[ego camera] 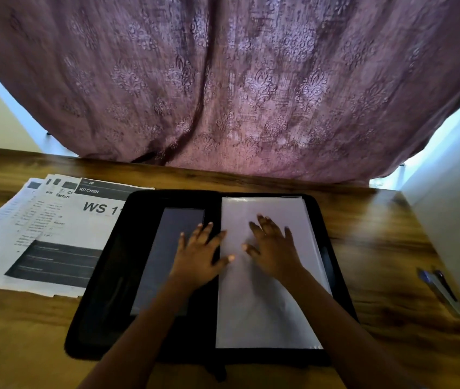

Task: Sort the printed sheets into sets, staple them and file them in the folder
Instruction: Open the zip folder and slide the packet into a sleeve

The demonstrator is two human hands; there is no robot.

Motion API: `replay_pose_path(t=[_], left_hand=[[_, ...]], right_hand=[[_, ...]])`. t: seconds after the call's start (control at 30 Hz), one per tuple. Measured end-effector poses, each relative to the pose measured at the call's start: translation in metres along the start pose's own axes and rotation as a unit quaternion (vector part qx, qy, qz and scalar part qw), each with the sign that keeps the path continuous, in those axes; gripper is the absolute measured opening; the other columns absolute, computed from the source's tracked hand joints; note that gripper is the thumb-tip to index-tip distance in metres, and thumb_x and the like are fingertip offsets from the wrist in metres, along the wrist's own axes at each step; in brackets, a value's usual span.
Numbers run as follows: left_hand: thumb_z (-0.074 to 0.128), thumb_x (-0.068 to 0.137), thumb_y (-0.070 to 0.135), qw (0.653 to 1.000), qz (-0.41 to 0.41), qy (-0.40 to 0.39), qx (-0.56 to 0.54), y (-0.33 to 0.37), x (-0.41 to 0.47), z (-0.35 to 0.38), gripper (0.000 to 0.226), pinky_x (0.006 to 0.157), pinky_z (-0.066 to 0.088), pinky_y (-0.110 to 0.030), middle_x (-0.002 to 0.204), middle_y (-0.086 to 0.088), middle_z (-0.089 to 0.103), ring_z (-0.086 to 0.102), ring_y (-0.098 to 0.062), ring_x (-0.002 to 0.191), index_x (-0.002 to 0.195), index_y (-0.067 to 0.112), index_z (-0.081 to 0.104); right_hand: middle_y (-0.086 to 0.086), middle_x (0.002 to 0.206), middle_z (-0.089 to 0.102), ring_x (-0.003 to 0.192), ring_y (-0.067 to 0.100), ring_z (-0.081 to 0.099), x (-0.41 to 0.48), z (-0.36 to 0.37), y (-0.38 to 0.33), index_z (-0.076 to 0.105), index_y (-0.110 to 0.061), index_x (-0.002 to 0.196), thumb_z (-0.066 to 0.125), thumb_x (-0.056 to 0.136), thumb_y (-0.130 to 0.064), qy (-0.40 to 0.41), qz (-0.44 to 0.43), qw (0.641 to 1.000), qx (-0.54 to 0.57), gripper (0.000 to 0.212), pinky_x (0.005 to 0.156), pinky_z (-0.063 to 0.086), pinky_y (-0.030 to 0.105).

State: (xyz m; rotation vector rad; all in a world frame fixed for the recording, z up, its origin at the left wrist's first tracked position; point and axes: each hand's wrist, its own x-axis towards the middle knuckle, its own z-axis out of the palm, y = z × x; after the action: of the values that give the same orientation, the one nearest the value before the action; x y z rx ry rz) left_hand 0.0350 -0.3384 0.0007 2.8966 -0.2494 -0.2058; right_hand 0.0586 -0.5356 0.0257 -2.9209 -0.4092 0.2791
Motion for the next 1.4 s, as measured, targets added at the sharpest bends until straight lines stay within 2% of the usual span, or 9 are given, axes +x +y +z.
replay_pose_path(t=[0.2,0.3,0.37,0.47,0.6,0.7,0.97,1.13,1.4], left_hand=[[0.014,0.078,0.08,0.999,-0.027,0.006,0.03,0.011,0.011,0.033,0.078,0.112,-0.011,-0.056,0.162,0.004,-0.002,-0.01,-0.024,0.148,0.149,0.047,0.004],[0.01,0.065,0.092,0.998,-0.014,-0.005,-0.058,0.009,0.011,0.023,0.097,0.114,-0.009,-0.053,0.162,0.006,0.004,-0.005,-0.019,0.148,0.149,0.045,0.015],[0.028,0.068,0.083,0.972,-0.039,0.032,-0.229,-0.001,0.009,0.01,0.091,0.119,0.0,-0.048,0.158,0.003,0.022,0.012,-0.016,0.147,0.146,0.037,0.031],[0.052,0.077,0.062,0.912,-0.078,0.177,-0.362,-0.041,-0.007,-0.011,0.064,0.116,0.024,-0.05,0.138,0.004,0.052,0.044,-0.014,0.132,0.132,0.028,0.052],[0.055,0.085,0.053,0.913,-0.202,0.266,-0.233,-0.145,-0.04,-0.039,0.05,0.108,0.033,-0.056,0.132,-0.002,0.059,0.054,-0.022,0.122,0.126,0.024,0.059],[0.064,0.089,0.032,0.875,-0.311,0.305,-0.21,-0.237,-0.07,-0.059,0.039,0.105,0.036,-0.056,0.132,-0.009,0.059,0.055,-0.032,0.12,0.126,0.019,0.059],[0.055,0.087,0.034,0.865,-0.447,0.176,-0.144,-0.431,-0.089,-0.087,0.048,0.097,0.042,-0.046,0.131,-0.018,0.055,0.052,-0.039,0.116,0.13,0.013,0.049],[0.059,0.089,0.036,0.874,-0.431,0.136,-0.177,-0.467,-0.07,-0.099,0.06,0.1,0.04,-0.042,0.137,-0.018,0.049,0.048,-0.036,0.123,0.139,0.007,0.04],[0.067,0.087,0.029,0.833,-0.403,0.122,-0.359,-0.495,-0.05,-0.12,0.029,0.057,0.037,-0.028,0.082,-0.014,0.063,0.054,-0.024,0.069,0.086,0.0,0.065]], right_hand=[[-0.001,0.16,0.001,0.147,0.018,0.002,-0.004,0.041,0.044,0.002,-0.027,0.151,-0.007,0.079,-0.068,0.041,0.098,0.994,-0.014,0.084,0.115,0.005,0.051],[0.006,0.16,-0.001,0.147,0.023,-0.002,-0.001,0.044,0.041,0.001,-0.019,0.152,0.011,0.091,-0.065,0.043,0.161,0.986,-0.014,0.076,0.115,0.002,0.056],[0.012,0.159,-0.001,0.146,0.026,-0.005,0.007,0.039,0.025,0.006,-0.015,0.152,0.023,0.095,-0.057,0.064,0.155,0.986,-0.02,0.073,0.115,0.001,0.057],[0.011,0.158,0.008,0.146,0.026,0.005,0.025,0.029,-0.017,0.022,-0.014,0.149,0.024,0.089,-0.057,0.104,0.02,0.993,0.043,0.074,0.114,0.002,0.054],[0.008,0.147,0.041,0.135,0.029,0.04,0.052,0.036,-0.106,0.053,-0.018,0.134,0.033,0.081,-0.054,0.092,-0.181,0.977,0.055,0.066,0.105,0.024,0.056],[0.007,0.137,0.053,0.125,0.027,0.052,0.076,0.043,-0.174,0.061,-0.019,0.124,0.045,0.079,-0.049,0.067,-0.227,0.971,0.041,0.056,0.099,0.029,0.055],[0.0,0.159,0.012,0.146,0.018,0.007,0.152,0.069,-0.327,0.026,-0.024,0.147,0.037,0.096,-0.051,0.014,-0.241,0.97,0.03,0.059,0.116,-0.002,0.047],[0.003,0.158,0.014,0.146,0.021,0.01,0.169,0.099,-0.349,0.023,-0.025,0.149,-0.011,0.079,-0.073,0.022,-0.219,0.975,-0.022,0.092,0.114,-0.004,0.051],[-0.001,0.158,0.015,0.146,0.019,0.015,0.173,0.106,-0.35,0.022,-0.028,0.149,-0.01,0.08,-0.071,0.039,-0.199,0.978,-0.044,0.087,0.115,0.003,0.048]])
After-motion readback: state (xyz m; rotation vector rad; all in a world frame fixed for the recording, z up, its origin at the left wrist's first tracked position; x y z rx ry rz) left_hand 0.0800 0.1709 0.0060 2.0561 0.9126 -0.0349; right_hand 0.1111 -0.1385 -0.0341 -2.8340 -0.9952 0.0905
